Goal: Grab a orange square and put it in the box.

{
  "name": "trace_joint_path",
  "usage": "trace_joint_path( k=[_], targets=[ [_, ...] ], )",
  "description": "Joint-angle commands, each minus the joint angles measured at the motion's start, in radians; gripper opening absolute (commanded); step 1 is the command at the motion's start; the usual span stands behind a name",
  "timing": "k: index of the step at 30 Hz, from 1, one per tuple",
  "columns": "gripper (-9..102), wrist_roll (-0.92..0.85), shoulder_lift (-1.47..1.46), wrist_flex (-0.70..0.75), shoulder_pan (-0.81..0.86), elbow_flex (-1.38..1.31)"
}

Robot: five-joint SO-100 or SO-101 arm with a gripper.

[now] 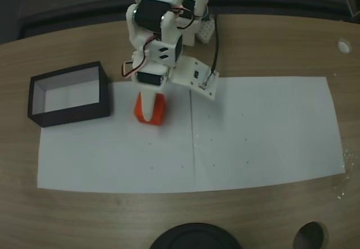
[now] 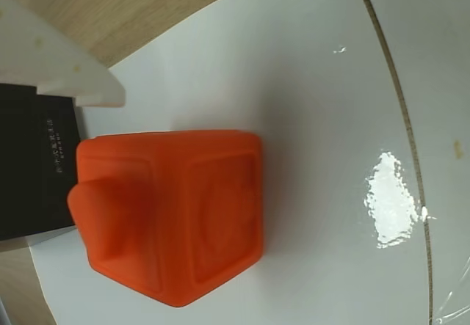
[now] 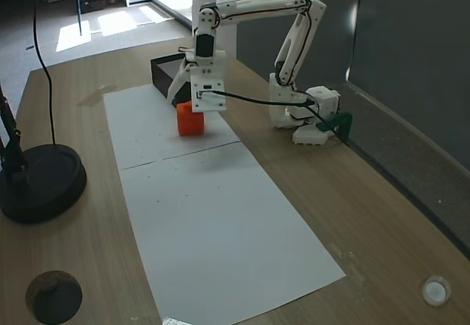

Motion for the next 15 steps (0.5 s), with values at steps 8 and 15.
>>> trace_joint_path(
  k=[8,15],
  targets=[
    [35,0.0,-0.1,-0.066,0.067,-0.048],
    [35,0.006,-0.192,-0.115,0.069,-0.048]
  ],
)
